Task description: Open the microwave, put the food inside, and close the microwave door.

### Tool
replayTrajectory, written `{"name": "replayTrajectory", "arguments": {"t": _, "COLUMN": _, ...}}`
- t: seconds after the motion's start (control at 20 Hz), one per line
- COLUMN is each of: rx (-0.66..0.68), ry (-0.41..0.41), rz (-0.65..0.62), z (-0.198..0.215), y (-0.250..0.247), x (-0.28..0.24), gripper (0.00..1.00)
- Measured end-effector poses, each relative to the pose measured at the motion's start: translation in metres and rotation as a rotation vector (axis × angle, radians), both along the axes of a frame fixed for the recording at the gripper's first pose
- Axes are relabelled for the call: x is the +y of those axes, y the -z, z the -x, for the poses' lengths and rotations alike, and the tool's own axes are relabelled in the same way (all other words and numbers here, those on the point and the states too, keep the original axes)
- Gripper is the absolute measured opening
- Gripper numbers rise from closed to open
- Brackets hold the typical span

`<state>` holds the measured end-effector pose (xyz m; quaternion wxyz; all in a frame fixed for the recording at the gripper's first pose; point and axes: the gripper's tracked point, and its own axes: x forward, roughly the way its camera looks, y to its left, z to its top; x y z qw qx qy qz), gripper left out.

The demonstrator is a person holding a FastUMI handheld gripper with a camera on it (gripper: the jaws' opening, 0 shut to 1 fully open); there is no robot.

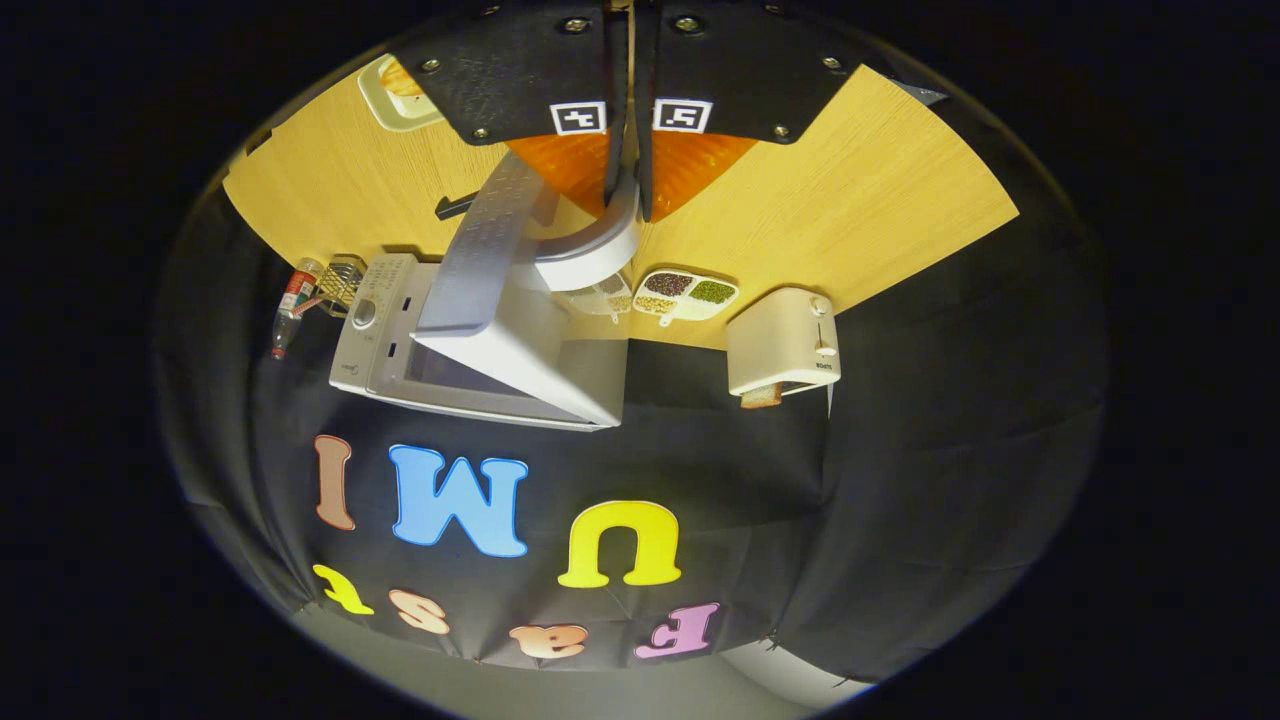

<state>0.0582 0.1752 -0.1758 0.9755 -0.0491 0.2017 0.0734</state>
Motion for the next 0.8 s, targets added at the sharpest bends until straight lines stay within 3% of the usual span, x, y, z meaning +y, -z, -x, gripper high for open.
{"name": "replayTrajectory", "arguments": {"t": 0.45, "rx": 0.007, "ry": -0.041, "rz": -0.004, "z": 0.022, "y": 0.005, "x": 0.001, "gripper": 0.1}}
{"name": "replayTrajectory", "arguments": {"t": 0.8, "rx": 0.023, "ry": -0.165, "rz": 0.053, "z": 0.025, "y": 0.009, "x": 0.055, "gripper": 0.08}}
